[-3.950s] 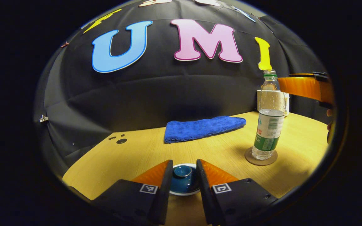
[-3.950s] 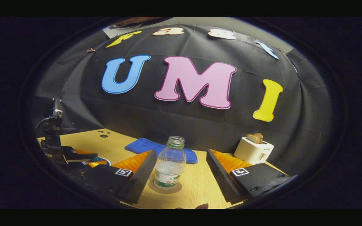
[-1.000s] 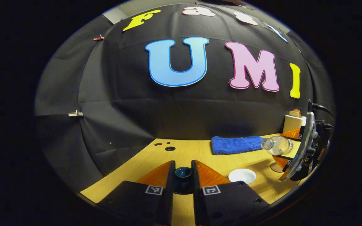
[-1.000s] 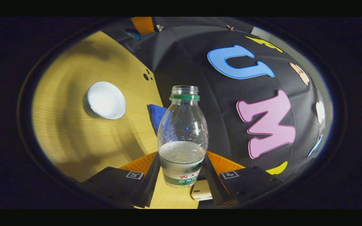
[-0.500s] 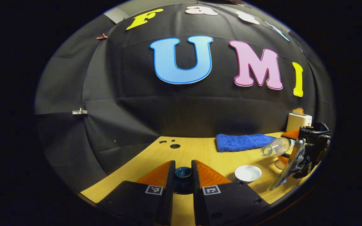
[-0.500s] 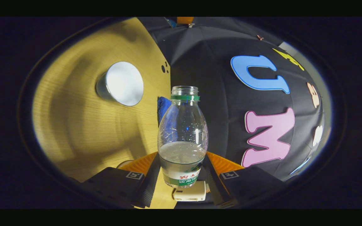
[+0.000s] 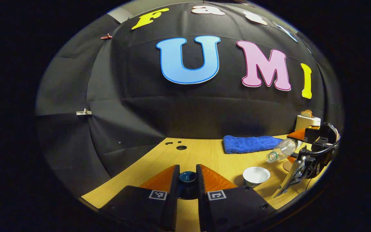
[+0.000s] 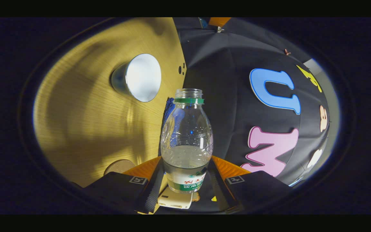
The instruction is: Open the teacup lid with one hand, grasp the water bottle and pour water into the teacup with the other hand; after pouring, place the water bottle on the coaster and then close the teacup lid.
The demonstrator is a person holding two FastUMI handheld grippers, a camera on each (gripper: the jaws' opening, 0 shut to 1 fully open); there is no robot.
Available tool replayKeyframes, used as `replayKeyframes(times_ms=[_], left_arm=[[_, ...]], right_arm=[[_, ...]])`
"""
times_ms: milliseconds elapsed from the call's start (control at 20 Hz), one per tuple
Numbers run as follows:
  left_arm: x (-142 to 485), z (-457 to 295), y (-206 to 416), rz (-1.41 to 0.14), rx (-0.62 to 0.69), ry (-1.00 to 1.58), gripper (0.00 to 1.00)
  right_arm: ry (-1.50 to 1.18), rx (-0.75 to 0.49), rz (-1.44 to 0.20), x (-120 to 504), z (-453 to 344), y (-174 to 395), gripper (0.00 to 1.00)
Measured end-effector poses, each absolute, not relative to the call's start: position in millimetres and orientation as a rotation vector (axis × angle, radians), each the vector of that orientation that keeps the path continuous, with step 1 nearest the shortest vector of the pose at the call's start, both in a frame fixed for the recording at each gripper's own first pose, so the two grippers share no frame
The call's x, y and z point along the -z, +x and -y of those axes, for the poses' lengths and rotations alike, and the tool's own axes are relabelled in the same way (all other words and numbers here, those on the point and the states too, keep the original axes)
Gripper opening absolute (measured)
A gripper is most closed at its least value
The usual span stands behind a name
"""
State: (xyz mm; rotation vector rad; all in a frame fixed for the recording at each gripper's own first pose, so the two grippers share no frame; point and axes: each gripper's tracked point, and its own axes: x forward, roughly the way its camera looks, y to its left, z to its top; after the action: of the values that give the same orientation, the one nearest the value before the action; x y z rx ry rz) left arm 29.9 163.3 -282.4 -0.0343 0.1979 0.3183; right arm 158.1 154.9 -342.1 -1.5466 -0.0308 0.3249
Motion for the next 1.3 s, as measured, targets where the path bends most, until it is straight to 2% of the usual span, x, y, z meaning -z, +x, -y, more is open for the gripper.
replayKeyframes(times_ms=[150,200,300,350,400,450,500,550,600,650,700,750,900,1050,1100,1150,1200,1300], left_arm=[[285.4,-162.6,30.4,-0.199,-0.317,-0.035,0.27],[285.9,-162.6,30.7,-0.199,-0.317,-0.034,0.27],[286.9,-161.6,30.5,-0.200,-0.314,-0.039,0.34],[288.1,-161.3,29.7,-0.200,-0.314,-0.043,0.34],[288.5,-161.0,29.4,-0.201,-0.314,-0.045,0.31],[290.2,-160.5,28.2,-0.201,-0.315,-0.046,0.31],[290.5,-160.0,27.4,-0.202,-0.316,-0.045,0.31],[291.7,-160.2,26.5,-0.202,-0.318,-0.041,0.31],[292.5,-160.1,26.3,-0.202,-0.318,-0.036,0.27],[294.5,-159.6,25.3,-0.204,-0.318,-0.033,0.31],[294.6,-159.6,24.2,-0.205,-0.317,-0.033,0.27],[295.3,-158.9,23.3,-0.205,-0.317,-0.036,0.31],[297.4,-160.1,23.4,-0.202,-0.317,-0.041,0.31],[299.5,-161.7,21.8,-0.201,-0.319,-0.041,0.31],[299.5,-162.0,21.4,-0.202,-0.320,-0.040,0.27],[299.3,-162.1,20.5,-0.201,-0.321,-0.039,0.31],[299.1,-162.3,20.2,-0.200,-0.322,-0.036,0.27],[298.3,-162.3,20.9,-0.194,-0.323,-0.035,0.31]], right_arm=[[-1.592,-0.328,0.053,338.5,-155.6,160.3,0.73],[-1.611,-0.332,0.062,338.8,-156.6,160.2,0.76],[-1.636,-0.336,0.070,341.5,-157.2,160.6,0.73],[-1.644,-0.333,0.072,343.5,-156.5,160.5,0.73],[-1.651,-0.330,0.073,345.0,-155.3,160.6,0.76],[-1.659,-0.329,0.075,345.2,-154.5,161.0,0.73],[-1.670,-0.327,0.080,343.2,-154.9,162.0,0.76],[-1.683,-0.326,0.086,341.5,-155.0,162.8,0.74],[-1.696,-0.322,0.097,339.8,-155.7,165.0,0.74],[-1.708,-0.320,0.106,338.0,-156.0,165.4,0.74],[-1.719,-0.317,0.115,336.0,-157.1,167.5,0.74],[-1.729,-0.313,0.123,333.8,-157.7,167.4,0.74],[-1.750,-0.307,0.144,329.5,-161.4,170.1,0.73],[-1.778,-0.302,0.162,325.0,-162.4,170.0,0.73],[-1.786,-0.302,0.167,323.7,-161.9,170.2,0.73],[-1.793,-0.305,0.171,325.3,-162.2,169.7,0.73],[-1.803,-0.303,0.178,322.6,-163.9,170.3,0.73],[-1.834,-0.287,0.210,317.9,-165.1,170.8,0.73]])
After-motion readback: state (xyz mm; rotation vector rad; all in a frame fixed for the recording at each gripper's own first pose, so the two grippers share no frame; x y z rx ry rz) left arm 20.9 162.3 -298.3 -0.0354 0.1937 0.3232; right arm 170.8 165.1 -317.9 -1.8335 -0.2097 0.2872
